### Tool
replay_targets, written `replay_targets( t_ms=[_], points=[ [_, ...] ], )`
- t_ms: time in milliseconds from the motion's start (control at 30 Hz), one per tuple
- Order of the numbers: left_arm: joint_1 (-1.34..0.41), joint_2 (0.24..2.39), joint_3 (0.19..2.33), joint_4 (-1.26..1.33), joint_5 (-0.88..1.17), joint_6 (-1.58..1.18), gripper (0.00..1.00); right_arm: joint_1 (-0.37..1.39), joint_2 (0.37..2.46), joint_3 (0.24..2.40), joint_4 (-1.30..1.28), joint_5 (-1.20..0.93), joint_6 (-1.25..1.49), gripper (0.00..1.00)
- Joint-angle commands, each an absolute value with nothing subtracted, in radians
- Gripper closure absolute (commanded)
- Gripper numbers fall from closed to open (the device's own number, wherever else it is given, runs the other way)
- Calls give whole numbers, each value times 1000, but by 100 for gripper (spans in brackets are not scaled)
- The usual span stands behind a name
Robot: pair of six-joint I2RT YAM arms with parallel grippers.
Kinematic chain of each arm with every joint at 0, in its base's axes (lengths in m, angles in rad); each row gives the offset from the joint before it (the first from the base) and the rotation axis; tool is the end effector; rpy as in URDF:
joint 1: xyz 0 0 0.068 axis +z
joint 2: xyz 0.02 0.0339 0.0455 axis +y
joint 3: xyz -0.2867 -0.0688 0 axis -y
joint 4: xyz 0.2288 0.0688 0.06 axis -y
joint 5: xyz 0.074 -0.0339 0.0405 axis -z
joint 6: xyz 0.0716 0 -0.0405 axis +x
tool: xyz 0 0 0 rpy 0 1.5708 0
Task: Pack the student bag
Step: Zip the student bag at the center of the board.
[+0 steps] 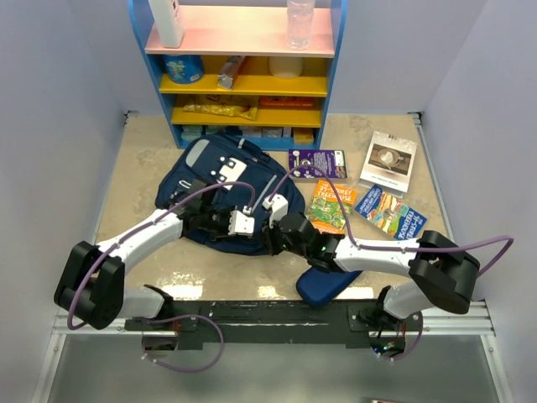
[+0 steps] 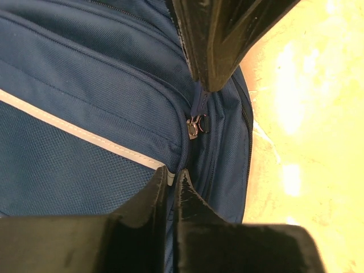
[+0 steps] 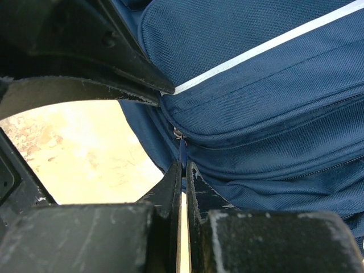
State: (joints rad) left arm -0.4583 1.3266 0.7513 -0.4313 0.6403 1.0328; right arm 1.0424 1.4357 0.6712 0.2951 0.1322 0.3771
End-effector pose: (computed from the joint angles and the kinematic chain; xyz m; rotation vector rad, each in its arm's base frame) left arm 0.2013 -0.1470 0.2065 1.7781 1.5895 -0.5599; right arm 0.1681 0.2693 0.2169 -0.6105 2.0309 0.7415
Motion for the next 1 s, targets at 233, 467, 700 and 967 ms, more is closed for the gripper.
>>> replay_targets(
  t_ms=[233,467,700,967],
  points=[
    [-463,1322,736,-380,557,1043,100,1042,1322,678,213,241,362,100],
    [-460,1298,718,-443,528,1077,100,962,1256,620,190,265,338,100],
    [-460,1255,712,-558,509,1133,100,876,1318,643,213,249,288,100],
    [-460,1210,721,-724,486,1206,100,746,1408,730,222,218,221,100]
  ],
)
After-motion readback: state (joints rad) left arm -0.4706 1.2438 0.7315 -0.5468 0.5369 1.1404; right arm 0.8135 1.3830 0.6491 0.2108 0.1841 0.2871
